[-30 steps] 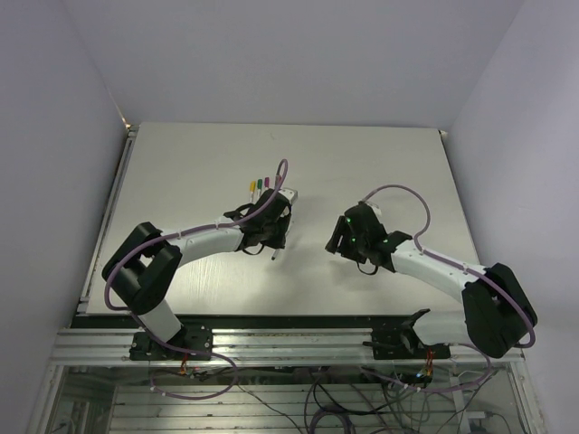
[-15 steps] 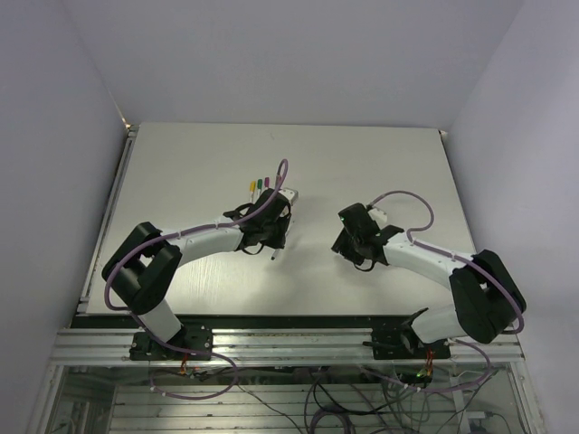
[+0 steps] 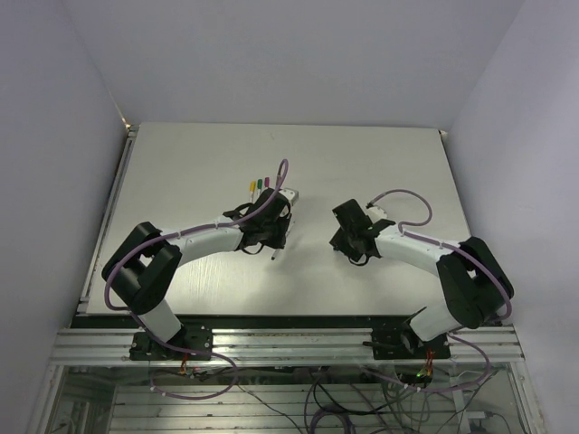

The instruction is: Insert the pens into the pen caps

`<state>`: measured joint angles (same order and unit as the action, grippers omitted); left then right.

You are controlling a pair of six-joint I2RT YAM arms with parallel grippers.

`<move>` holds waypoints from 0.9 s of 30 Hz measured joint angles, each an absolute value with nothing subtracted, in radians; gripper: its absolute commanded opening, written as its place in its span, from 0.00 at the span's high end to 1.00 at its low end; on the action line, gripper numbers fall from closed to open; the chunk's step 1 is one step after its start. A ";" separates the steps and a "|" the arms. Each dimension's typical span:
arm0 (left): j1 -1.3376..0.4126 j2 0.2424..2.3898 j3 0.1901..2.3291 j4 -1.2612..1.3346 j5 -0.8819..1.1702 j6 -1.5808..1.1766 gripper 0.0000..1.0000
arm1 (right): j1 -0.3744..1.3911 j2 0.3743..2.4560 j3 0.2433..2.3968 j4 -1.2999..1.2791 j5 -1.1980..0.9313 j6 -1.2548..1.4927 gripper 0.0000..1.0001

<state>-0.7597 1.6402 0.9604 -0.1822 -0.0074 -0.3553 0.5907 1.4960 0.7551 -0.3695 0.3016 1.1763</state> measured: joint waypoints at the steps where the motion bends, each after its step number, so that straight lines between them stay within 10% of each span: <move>1: -0.760 1.640 0.960 -0.181 -0.006 -0.355 0.93 | 0.591 1.502 0.760 -0.369 0.305 1.179 0.54; 27: -0.753 1.650 0.960 -0.168 0.012 -0.355 0.93 | 0.598 1.665 0.922 -0.462 0.360 1.131 0.57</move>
